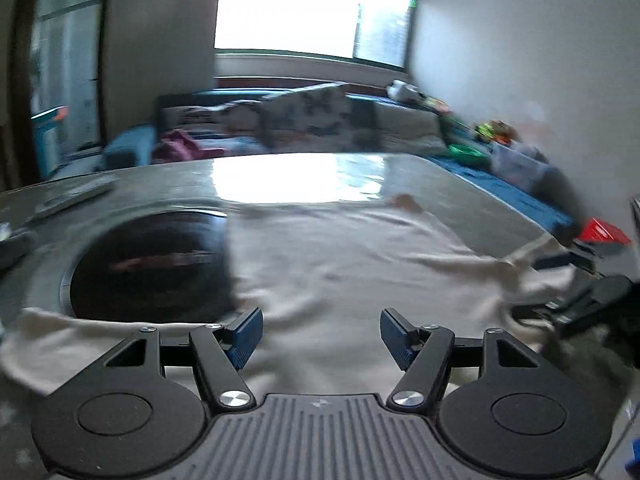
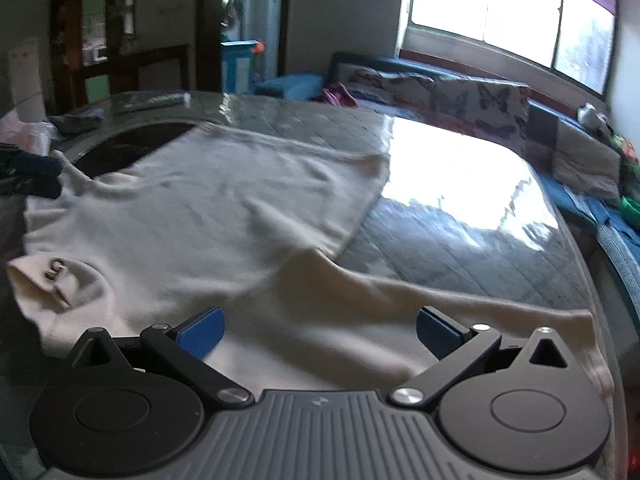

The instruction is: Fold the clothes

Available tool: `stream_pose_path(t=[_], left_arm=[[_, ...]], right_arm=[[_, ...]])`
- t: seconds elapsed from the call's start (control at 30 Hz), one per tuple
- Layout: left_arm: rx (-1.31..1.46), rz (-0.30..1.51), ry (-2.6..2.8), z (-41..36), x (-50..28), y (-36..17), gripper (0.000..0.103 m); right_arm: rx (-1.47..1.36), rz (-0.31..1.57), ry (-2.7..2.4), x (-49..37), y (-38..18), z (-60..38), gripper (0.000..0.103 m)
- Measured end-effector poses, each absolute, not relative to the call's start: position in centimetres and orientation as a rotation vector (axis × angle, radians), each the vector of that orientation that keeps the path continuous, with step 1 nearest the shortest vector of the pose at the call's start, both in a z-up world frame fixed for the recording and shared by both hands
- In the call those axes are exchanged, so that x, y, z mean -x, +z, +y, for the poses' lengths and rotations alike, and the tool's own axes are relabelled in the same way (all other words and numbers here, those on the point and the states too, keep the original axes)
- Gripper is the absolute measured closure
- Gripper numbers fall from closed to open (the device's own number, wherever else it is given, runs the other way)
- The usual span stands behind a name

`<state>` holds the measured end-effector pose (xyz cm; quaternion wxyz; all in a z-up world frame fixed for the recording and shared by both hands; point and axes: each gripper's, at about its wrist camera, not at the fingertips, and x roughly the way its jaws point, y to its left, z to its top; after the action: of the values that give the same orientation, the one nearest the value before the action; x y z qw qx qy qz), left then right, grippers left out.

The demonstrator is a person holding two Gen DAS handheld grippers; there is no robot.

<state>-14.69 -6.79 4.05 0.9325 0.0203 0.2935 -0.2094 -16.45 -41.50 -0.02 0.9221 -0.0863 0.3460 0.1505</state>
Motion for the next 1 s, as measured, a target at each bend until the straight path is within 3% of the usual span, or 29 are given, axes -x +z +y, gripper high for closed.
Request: stream_pose_path(t=[0.43,0.7,1.0], left_arm=[[-0.201,0.648,-0.508,-9.3,16.1,1.0,0.035],[-0.159,0.610,-0.556,-10.9,15.0,2.7,0.034],[-0.196,0.650,-0.605,-12.5,15.7,0.4,0.034]], right_arm=[[0.052,0.737,0.156,17.7,-0.1,-47.2,0.000],[0.039,0.674,0.181,15.7,1.5,-44.3,0.000],[0.042,0.735,0.095,12.3,0.0,-43.3,0.000]])
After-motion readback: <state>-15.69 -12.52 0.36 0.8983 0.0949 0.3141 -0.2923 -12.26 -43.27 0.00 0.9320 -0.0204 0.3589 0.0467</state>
